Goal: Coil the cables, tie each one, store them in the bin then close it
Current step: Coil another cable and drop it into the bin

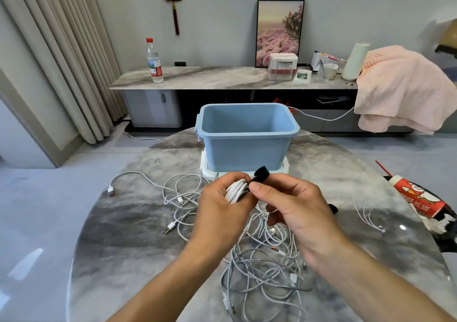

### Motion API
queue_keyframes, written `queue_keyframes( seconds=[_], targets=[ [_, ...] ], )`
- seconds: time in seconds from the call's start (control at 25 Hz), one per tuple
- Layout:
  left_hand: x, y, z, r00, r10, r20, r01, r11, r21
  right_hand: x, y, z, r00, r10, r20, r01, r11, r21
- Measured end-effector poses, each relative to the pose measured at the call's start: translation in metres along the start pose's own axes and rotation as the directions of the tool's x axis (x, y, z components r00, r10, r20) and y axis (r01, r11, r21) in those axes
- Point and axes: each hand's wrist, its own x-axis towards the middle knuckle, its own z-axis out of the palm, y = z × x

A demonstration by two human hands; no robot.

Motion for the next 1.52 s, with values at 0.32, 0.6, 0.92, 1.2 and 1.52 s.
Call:
queue_keyframes(
  seconds=[0.32, 0.6, 0.92, 1.2, 1.52],
  targets=[
    [-0.002, 0.015, -0.006, 0.899, -0.358, 0.252, 0.433, 0.808, -0.400, 0.003, -0.023, -0.009, 0.984, -0.176, 0.001, 0.171, 0.957, 0.235],
    [0.000, 0.009, -0.004, 0.860, -0.424, 0.285, 0.510, 0.678, -0.530, -0.004, -0.021, -0.005, 0.930, -0.177, 0.321, 0.194, 0.981, -0.021],
    [-0.006, 0.018, -0.002, 0.881, -0.419, 0.219, 0.472, 0.754, -0.457, 0.002, -0.002, -0.006, 0.766, -0.575, 0.288, 0.637, 0.620, -0.458],
    [-0.009, 0.016, 0.001, 0.886, -0.419, 0.199, 0.461, 0.746, -0.481, -0.006, 0.019, 0.006, 0.576, -0.789, 0.213, 0.676, 0.314, -0.667],
    [-0.009, 0.019, 0.000, 0.924, -0.324, 0.203, 0.381, 0.820, -0.426, -0.006, 0.026, 0.009, 0.613, -0.783, 0.106, 0.650, 0.423, -0.632]
  ],
)
